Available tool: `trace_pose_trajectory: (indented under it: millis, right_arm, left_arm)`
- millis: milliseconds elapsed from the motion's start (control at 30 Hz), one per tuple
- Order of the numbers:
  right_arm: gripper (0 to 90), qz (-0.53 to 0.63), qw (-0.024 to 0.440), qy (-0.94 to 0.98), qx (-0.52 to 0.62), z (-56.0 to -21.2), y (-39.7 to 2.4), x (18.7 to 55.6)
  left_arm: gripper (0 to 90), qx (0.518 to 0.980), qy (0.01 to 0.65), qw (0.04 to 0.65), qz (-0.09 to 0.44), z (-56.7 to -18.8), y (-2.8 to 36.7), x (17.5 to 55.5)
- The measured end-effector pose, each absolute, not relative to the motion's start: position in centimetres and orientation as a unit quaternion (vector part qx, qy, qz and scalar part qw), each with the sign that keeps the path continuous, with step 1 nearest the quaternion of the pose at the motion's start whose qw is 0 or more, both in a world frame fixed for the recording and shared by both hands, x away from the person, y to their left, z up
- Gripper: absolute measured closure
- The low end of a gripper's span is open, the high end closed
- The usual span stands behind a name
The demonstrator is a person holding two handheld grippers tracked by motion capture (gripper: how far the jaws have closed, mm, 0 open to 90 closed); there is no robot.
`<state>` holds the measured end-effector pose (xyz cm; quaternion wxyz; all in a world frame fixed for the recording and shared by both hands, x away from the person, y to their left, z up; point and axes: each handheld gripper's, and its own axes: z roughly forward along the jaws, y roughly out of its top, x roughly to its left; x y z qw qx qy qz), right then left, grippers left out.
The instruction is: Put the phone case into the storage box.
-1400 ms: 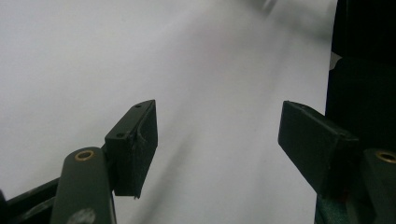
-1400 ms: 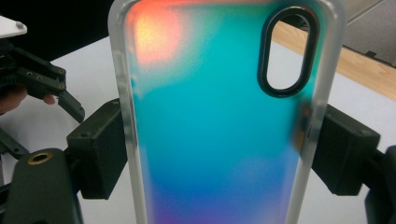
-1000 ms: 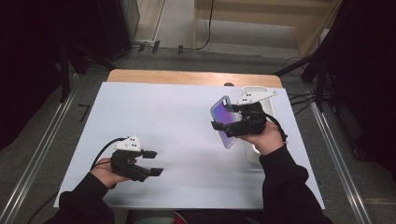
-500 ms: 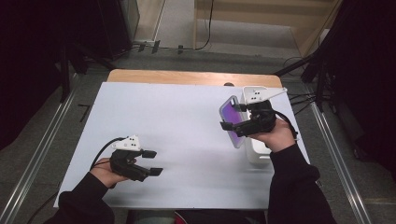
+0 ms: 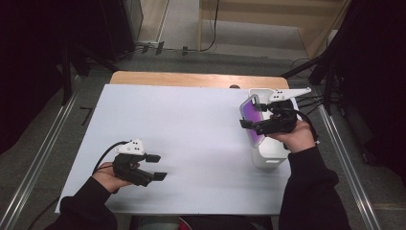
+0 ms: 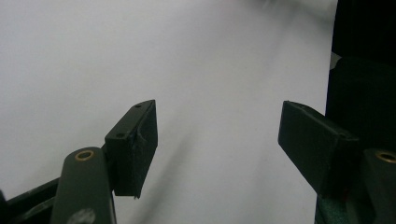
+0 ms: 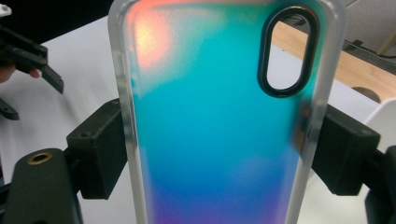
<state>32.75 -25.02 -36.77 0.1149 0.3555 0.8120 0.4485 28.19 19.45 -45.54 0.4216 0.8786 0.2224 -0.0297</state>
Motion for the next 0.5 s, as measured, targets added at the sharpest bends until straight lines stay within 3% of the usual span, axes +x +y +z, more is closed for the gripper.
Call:
trace_pose_trajectory:
  millis: [500]
  right_arm:
    - [14.8, 0.446, 0.128, 0.791, 0.398, -37.1, -27.0, 33.2]
  left_arm:
    - [28.0, 0.878, 0.225, 0.422, -0.032, -45.7, 19.5, 28.3]
